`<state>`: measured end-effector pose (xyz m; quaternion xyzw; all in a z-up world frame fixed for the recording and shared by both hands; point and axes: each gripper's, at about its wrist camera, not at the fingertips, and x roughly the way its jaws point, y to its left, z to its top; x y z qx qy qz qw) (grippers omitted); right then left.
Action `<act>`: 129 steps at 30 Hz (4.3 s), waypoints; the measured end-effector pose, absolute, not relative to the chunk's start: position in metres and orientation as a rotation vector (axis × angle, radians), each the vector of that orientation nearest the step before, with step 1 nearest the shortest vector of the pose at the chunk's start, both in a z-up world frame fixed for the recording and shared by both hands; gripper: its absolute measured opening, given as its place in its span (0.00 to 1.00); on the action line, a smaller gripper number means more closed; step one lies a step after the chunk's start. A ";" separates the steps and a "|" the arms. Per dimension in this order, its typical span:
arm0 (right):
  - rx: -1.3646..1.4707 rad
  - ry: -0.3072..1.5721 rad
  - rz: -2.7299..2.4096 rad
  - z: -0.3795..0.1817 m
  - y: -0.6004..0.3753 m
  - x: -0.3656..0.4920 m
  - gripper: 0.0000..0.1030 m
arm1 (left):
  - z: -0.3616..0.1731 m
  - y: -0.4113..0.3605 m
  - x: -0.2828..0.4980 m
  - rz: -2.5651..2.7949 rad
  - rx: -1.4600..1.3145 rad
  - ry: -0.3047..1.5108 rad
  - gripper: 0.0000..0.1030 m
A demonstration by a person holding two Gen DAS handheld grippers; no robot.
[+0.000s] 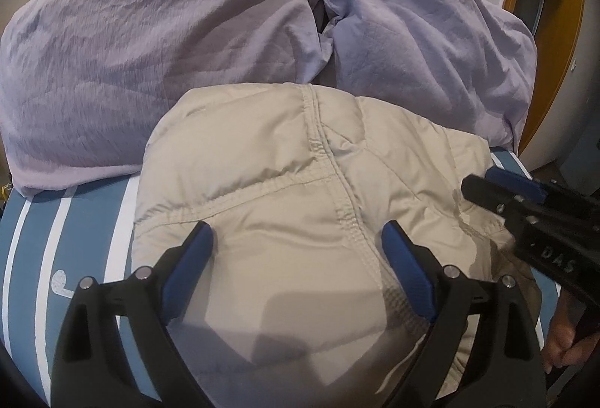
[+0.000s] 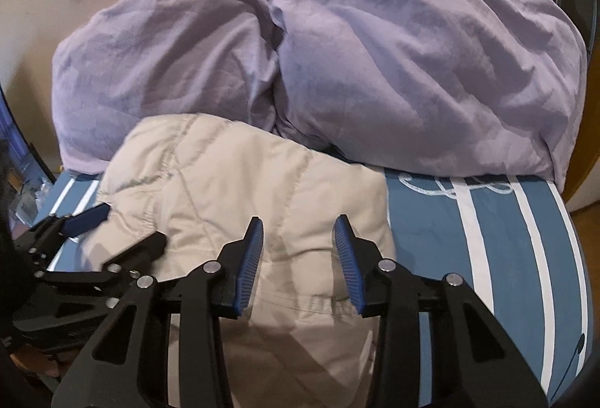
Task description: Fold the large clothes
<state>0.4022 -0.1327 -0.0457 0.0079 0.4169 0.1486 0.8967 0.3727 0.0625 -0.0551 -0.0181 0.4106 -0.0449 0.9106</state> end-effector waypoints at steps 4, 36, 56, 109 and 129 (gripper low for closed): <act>0.005 0.893 0.304 -0.063 -0.132 0.400 0.41 | -0.056 0.062 0.373 -0.093 -0.036 0.847 0.88; -0.026 0.905 0.287 -0.034 -0.148 0.288 0.99 | -0.013 0.070 0.237 0.027 -0.165 0.766 0.98; 0.037 0.957 0.370 -0.042 -0.153 0.198 0.99 | -0.030 0.080 0.148 -0.003 -0.185 0.794 0.98; 0.115 0.967 0.364 -0.050 -0.166 0.187 0.99 | -0.052 0.068 0.135 -0.013 -0.215 0.848 0.98; 0.119 0.970 0.363 -0.051 -0.165 0.187 0.99 | -0.053 0.068 0.134 -0.014 -0.218 0.850 0.98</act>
